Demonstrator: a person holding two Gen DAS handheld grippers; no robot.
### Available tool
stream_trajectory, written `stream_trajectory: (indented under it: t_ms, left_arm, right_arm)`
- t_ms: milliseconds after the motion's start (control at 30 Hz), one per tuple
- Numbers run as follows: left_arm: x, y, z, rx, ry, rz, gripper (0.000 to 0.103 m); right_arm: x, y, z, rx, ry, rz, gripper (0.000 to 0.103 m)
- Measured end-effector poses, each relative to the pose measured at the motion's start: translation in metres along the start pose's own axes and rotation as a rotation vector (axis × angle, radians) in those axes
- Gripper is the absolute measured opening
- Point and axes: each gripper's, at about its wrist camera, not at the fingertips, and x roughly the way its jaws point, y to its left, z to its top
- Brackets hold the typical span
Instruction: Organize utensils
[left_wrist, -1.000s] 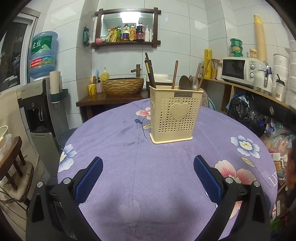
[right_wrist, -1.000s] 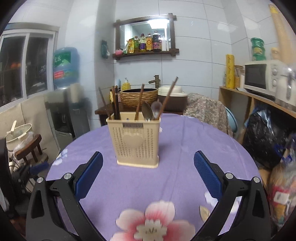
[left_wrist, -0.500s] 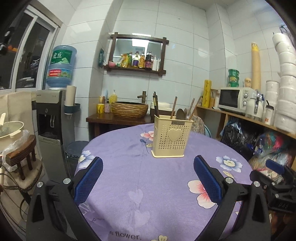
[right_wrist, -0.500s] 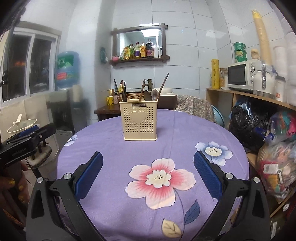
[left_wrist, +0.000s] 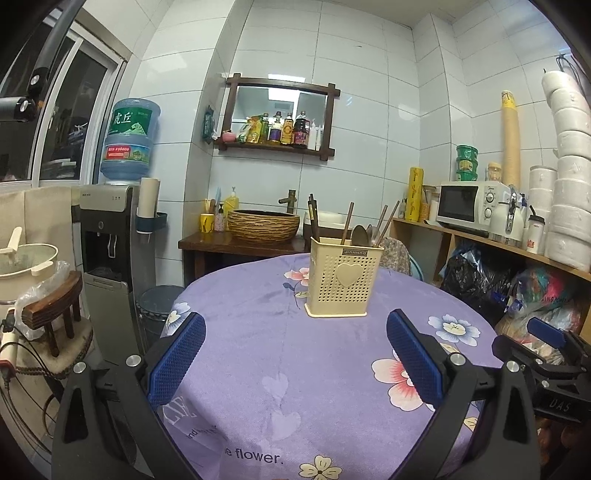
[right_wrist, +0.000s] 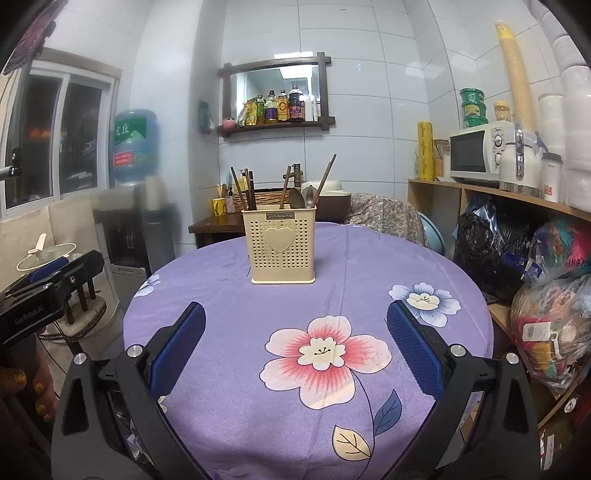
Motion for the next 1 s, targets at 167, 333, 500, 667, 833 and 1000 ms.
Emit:
stream_trajectory:
  t_ms: [167,333,500,667,833,1000]
  left_arm:
    - [-0.0001,0.0011,-0.0006,0.004,0.003,0.002,0.098]
    - [-0.0003,-0.0003,-0.0011,0.005,0.003,0.002,0.098]
    - [0.0002,-0.0023,-0.0016,0.009,0.008,0.002,0.098]
    - [0.0006,-0.0021,-0.0020,0.012,0.010,-0.002,0.098]
    - [0.0007,-0.0020,-0.0028,0.019,0.013,-0.005,0.098]
    - [0.0005,-0.0020,-0.0027,0.019,0.011,-0.002,0.098]
  right_arm:
    - [0.0004,-0.0001,-0.0001,0.006,0.004,0.005,0.097]
    - [0.0007,-0.0006,0.0004,0.007,0.005,0.006,0.097]
    - [0.0017,-0.0010,-0.0007,0.007,0.011,0.008,0.097]
    - [0.0019,-0.0008,-0.0017,0.006,0.009,0.007,0.097]
    - [0.0020,-0.0002,-0.0020,0.005,0.013,0.007,0.097]
    - [0.0021,-0.0003,-0.0020,0.007,0.014,0.008,0.097]
